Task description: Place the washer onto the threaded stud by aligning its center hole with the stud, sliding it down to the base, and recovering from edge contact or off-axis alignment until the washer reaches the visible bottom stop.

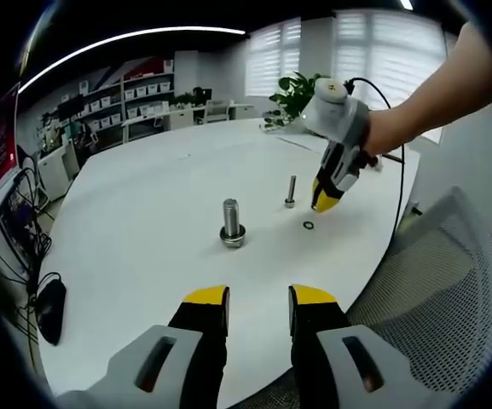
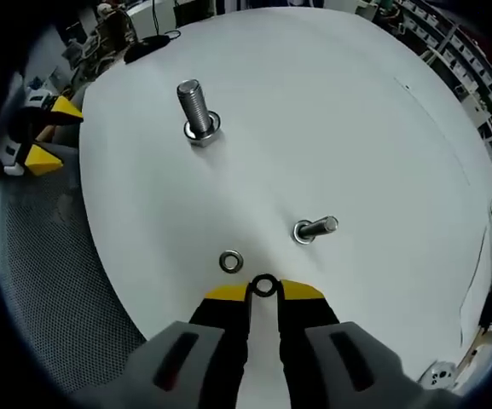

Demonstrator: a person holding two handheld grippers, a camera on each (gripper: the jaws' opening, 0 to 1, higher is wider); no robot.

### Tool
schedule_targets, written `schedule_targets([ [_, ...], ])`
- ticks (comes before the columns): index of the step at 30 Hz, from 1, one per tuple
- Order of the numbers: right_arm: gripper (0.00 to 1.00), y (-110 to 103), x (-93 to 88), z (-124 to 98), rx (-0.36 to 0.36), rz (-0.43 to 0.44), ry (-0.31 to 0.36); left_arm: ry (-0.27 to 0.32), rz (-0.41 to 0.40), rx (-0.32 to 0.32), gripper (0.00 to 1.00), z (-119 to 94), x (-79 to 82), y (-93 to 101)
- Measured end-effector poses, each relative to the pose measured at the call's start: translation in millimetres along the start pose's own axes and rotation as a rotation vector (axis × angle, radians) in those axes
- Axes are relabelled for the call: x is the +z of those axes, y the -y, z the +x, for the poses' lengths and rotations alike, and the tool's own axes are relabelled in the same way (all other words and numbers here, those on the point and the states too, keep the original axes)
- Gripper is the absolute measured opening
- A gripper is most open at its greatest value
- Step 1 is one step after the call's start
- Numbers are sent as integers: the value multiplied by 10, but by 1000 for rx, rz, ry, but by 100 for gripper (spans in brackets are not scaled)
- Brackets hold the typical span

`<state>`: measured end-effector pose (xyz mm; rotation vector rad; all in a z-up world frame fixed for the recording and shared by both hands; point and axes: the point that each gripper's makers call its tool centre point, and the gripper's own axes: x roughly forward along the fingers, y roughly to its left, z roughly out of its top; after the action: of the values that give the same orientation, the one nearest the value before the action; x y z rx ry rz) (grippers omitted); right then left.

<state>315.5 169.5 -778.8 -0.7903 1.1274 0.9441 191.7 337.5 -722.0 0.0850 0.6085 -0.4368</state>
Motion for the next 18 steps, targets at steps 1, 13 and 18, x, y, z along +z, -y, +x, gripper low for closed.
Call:
schedule_targets([
  [1,14,7,15,-15,-1,-4,3,1,-1,1,26,-1,0,-2],
  [13,14,184,221,-210,-15,-15,43,2,-1,2,26,-5,1,-6],
  [18,14,215,250,-261,-17,-24,47,0,-1,2,26,-7,-2,-8],
])
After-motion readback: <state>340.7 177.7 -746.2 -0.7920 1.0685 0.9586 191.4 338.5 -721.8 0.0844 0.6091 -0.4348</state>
